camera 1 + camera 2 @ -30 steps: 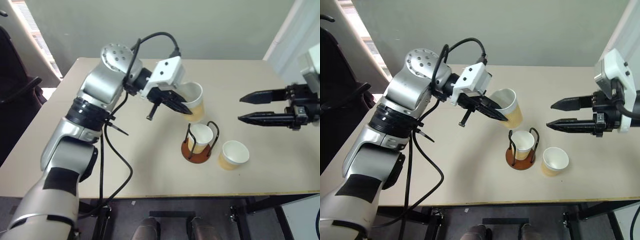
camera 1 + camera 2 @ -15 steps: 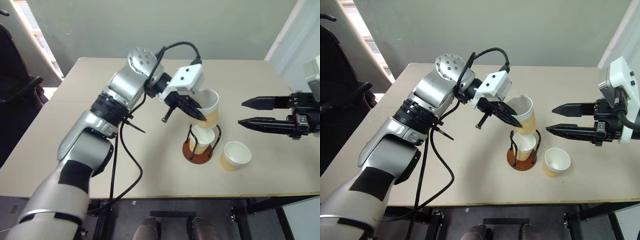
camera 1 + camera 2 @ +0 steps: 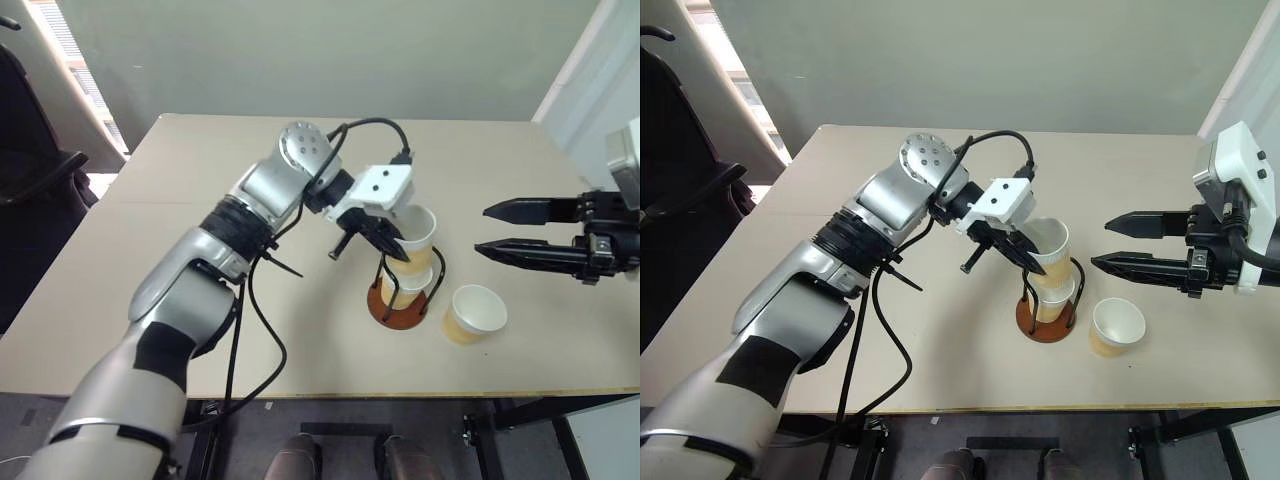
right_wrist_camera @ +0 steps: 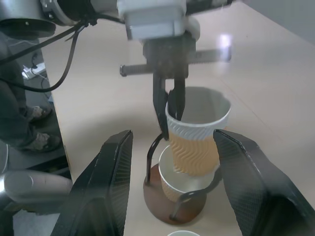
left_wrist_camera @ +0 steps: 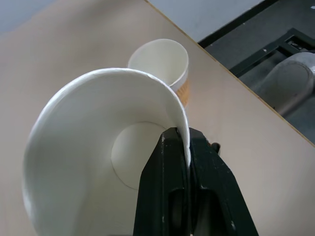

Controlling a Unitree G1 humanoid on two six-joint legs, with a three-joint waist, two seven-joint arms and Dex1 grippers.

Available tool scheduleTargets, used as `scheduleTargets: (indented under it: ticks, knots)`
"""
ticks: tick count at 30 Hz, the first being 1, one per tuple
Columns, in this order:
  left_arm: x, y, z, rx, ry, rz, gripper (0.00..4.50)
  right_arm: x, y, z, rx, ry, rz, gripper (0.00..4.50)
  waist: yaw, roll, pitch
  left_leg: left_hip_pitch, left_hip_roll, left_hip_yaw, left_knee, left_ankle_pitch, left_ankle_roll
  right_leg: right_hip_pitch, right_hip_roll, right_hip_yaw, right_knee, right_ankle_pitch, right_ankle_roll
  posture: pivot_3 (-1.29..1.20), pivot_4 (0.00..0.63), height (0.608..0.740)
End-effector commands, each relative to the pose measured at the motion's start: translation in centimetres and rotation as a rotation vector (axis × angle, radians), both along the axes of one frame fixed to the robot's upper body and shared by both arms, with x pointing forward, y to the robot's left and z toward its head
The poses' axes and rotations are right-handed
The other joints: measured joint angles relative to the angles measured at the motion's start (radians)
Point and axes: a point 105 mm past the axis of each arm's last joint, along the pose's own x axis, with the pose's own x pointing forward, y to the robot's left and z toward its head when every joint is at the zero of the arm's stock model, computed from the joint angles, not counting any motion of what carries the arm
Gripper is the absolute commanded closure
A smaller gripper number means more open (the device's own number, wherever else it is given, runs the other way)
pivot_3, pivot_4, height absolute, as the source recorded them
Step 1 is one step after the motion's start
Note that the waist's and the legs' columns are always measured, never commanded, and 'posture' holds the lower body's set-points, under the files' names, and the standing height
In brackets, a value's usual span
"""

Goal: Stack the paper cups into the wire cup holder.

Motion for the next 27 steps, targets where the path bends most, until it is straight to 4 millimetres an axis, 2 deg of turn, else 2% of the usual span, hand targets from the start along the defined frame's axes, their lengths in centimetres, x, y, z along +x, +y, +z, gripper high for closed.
scheduleTargets:
  ticks: [1, 6, 8, 10, 17, 20, 22, 24, 27]
  knots:
    - [-0.7, -0.3, -0.3, 0.029, 0.007, -0.053, 4.46, -0.5, -0.2, 1.1, -0.009, -0.063, -0.009, 1.82, 0.0, 0.0, 0.0, 0.0, 0.0, 0.0, 0.001, -0.001, 0.001, 0.0, 0.0, 0.0, 0.0, 0.0, 0.0, 0.0, 0.15, 0.74]
    - [-0.8, -0.4, -1.2, 0.076, 0.011, -0.054, 4.46, -0.5, -0.3, 1.0, -0.023, -0.058, -0.014, 1.82, 0.0, 0.0, 0.0, 0.001, 0.0, 0.0, 0.003, -0.001, 0.001, 0.002, 0.0, 0.0, 0.0, 0.0, 0.0, 0.0, 0.15, 0.74]
    - [-0.6, -0.4, -1.5, 0.092, -0.002, -0.051, 4.06, -0.5, -0.4, 1.0, -0.028, -0.058, -0.018, 1.82, 0.0, 0.001, 0.0, 0.001, 0.0, 0.001, 0.003, -0.001, 0.001, 0.002, 0.0, 0.0, 0.0, 0.0, 0.0, 0.0, 0.15, 0.74]
    - [-0.6, -0.6, -1.5, 0.094, -0.01, -0.054, 3.49, -0.5, -0.5, 1.0, -0.033, -0.057, -0.022, 1.82, 0.0, 0.001, 0.0, 0.001, 0.0, 0.001, 0.003, -0.001, 0.001, 0.002, 0.0, 0.0, 0.0, 0.0, 0.0, 0.0, 0.15, 0.74]
    - [-0.1, -1.5, 0.3, 0.015, -0.028, -0.032, 0.95, -0.4, -0.8, 1.0, -0.051, -0.059, -0.037, 1.82, 0.002, 0.001, 0.0, 0.001, 0.0, 0.001, 0.003, -0.002, 0.002, 0.003, 0.0, 0.0, 0.0, 0.0, 0.001, 0.0, 0.15, 0.74]
    - [0.5, -1.4, 2.7, -0.085, -0.022, 0.021, 0.06, -0.1, -1.1, 0.4, -0.1, -0.053, -0.067, 1.82, 0.002, 0.001, 0.0, 0.001, 0.0, 0.001, 0.003, -0.002, 0.002, 0.003, 0.0, 0.0, 0.0, 0.0, 0.001, 0.0, 0.15, 0.74]
    - [0.4, -0.8, 4.8, -0.17, 0.038, 0.042, 0.06, 0.1, -1.3, -0.9, -0.182, -0.025, -0.089, 1.82, 0.003, 0.001, 0.0, 0.001, 0.0, 0.001, 0.003, -0.002, 0.002, 0.003, 0.0, 0.0, 0.0, -0.001, 0.001, 0.0, 0.15, 0.74]
    - [0.0, -0.1, 6.0, -0.212, 0.107, 0.052, 0.06, 0.0, -1.4, -2.1, -0.247, -0.004, -0.088, 1.82, 0.003, 0.001, -0.001, 0.001, 0.0, 0.001, 0.003, -0.003, 0.002, 0.003, 0.0, 0.0, -0.001, -0.001, 0.001, 0.0, 0.15, 0.74]
    - [-0.3, 3.4, 6.9, -0.258, 0.191, 0.116, 0.06, -1.0, -0.8, -5.8, -0.374, 0.09, -0.041, 1.82, -0.002, 0.003, -0.002, 0.001, 0.0, 0.002, 0.002, -0.004, 0.002, 0.003, 0.0, 0.001, -0.001, -0.003, 0.002, 0.0, 0.15, 0.74]
